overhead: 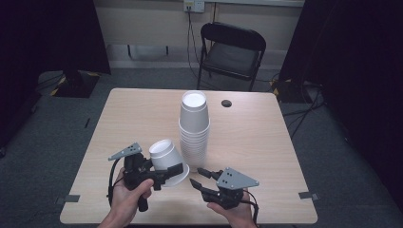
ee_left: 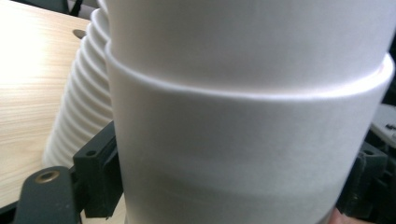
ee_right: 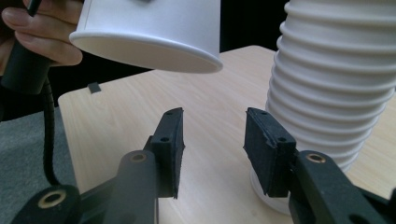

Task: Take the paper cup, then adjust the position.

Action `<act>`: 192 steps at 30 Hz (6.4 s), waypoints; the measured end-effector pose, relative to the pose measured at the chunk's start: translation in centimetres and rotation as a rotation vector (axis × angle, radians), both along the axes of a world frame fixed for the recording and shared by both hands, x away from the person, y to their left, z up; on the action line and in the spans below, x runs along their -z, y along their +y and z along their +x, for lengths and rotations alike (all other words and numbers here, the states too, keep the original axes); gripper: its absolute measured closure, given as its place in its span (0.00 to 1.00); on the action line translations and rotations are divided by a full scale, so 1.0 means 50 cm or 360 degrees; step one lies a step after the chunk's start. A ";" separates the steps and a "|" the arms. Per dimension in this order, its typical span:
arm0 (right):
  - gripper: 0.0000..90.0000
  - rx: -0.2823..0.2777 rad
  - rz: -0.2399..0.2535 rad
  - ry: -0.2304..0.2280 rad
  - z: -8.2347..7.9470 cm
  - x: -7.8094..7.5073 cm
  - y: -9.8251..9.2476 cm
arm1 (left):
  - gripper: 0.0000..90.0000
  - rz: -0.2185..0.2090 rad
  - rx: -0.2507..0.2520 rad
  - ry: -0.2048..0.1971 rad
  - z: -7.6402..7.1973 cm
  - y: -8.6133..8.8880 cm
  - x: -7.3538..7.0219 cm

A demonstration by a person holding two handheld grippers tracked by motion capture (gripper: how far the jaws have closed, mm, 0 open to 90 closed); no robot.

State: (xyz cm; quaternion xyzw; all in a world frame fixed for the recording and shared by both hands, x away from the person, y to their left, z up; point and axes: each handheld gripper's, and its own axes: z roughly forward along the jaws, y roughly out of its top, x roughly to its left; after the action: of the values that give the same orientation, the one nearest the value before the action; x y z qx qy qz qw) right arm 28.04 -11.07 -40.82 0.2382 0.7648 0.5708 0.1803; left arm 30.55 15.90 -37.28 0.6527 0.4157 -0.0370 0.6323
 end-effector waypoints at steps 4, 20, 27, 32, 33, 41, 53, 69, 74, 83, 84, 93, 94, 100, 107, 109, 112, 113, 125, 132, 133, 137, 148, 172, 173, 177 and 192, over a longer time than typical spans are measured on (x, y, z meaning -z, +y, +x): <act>0.65 0.0003 0.0042 -0.0048 0.002 -0.011 0.005 | 0.17 -0.0047 0.0008 0.0028 0.003 -0.010 -0.004; 0.67 0.0011 0.0094 -0.0135 0.015 -0.020 0.024 | 0.17 -0.0247 0.0041 0.0264 0.007 -0.026 0.009; 0.69 0.0006 0.0124 -0.0190 0.020 -0.025 0.037 | 0.17 -0.0259 0.0069 0.0313 0.004 -0.035 0.014; 0.72 0.0013 0.0132 -0.0228 0.021 -0.027 0.043 | 0.17 -0.0256 0.0091 0.0322 0.002 -0.039 0.014; 0.73 0.0014 0.0138 -0.0236 0.022 -0.028 0.043 | 0.17 -0.0252 0.0097 0.0323 0.002 -0.039 0.013; 0.77 0.0020 0.0162 -0.0294 0.024 -0.031 0.043 | 0.17 -0.0266 0.0136 0.0337 0.000 -0.045 0.013; 0.90 0.0046 0.0115 -0.0355 0.020 -0.035 0.043 | 0.15 -0.0294 0.0171 0.0311 0.000 -0.048 0.017; 0.93 0.0018 0.0095 -0.0341 0.020 -0.040 0.039 | 0.13 -0.0249 0.0214 0.0116 0.006 -0.034 0.015; 0.94 0.0017 0.0090 -0.0358 0.017 -0.042 0.036 | 0.15 -0.0325 0.0192 0.0106 0.009 -0.026 0.015; 0.94 0.0018 0.0071 -0.0335 0.018 -0.036 0.026 | 0.17 -0.0324 0.0121 0.0081 0.015 -0.008 0.010; 0.94 0.0021 0.0068 -0.0330 0.017 -0.036 0.025 | 0.17 -0.0309 0.0112 0.0063 0.015 -0.005 0.010; 0.94 0.0005 0.0045 -0.0270 0.021 -0.031 0.008 | 0.17 -0.0268 0.0067 -0.0020 0.012 -0.001 0.011; 0.94 0.0006 0.0037 -0.0263 0.020 -0.029 0.002 | 0.18 -0.0266 0.0084 -0.0027 0.014 0.003 0.009; 0.94 0.0021 0.0016 -0.0226 0.020 -0.024 -0.015 | 0.17 -0.0227 0.0079 -0.0096 0.013 0.006 0.008; 0.94 0.0010 -0.0003 -0.0160 0.030 -0.016 -0.022 | 0.17 -0.0208 0.0163 -0.0165 0.014 0.013 0.017; 0.94 0.0012 -0.0011 -0.0147 0.031 -0.014 -0.024 | 0.17 -0.0201 0.0134 -0.0173 0.017 0.017 0.017; 0.94 0.0002 -0.0019 -0.0135 0.030 -0.012 -0.026 | 0.17 -0.0188 0.0094 -0.0232 0.017 0.027 0.014; 0.94 0.0002 -0.0019 -0.0135 0.030 -0.012 -0.026 | 0.17 -0.0188 0.0094 -0.0232 0.017 0.027 0.014; 0.94 0.0006 -0.0094 0.0155 0.057 -0.009 -0.047 | 0.18 0.0134 0.0027 -0.0425 0.010 0.033 0.018; 0.94 -0.0066 -0.0210 0.0299 0.065 -0.007 -0.049 | 0.22 0.0309 0.0115 -0.0504 0.007 0.021 0.029; 0.94 -0.0063 -0.0231 0.0312 0.066 -0.008 -0.049 | 0.22 0.0305 0.0109 -0.0513 0.006 0.017 0.031; 0.94 -0.0081 -0.0257 0.0394 0.074 -0.009 -0.054 | 0.22 0.0355 0.0144 -0.0540 0.005 0.012 0.037; 0.94 -0.0136 -0.0296 0.0527 0.097 -0.022 -0.066 | 0.23 0.0457 0.0232 -0.0624 -0.002 -0.004 0.050; 0.94 -0.0178 -0.0493 0.0894 0.132 -0.025 -0.055 | 0.23 0.0762 0.0408 -0.0904 -0.011 -0.049 0.087; 0.94 -0.0184 -0.0502 0.0906 0.133 -0.024 -0.053 | 0.23 0.0785 0.0428 -0.0925 -0.012 -0.050 0.088; 0.94 -0.0213 -0.0557 0.0942 0.133 -0.025 -0.044 | 0.24 0.0857 0.0515 -0.0971 -0.019 -0.059 0.093; 0.95 -0.0318 -0.0797 0.1084 0.146 -0.013 -0.005 | 0.16 0.0998 0.0813 -0.1109 -0.032 -0.102 0.104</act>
State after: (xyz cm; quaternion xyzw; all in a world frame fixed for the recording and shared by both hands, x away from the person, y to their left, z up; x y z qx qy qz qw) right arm 35.31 -11.30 -40.15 0.2867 0.9148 0.2710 -0.0863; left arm 28.97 10.82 -42.47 0.8643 -0.0001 0.1553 0.4784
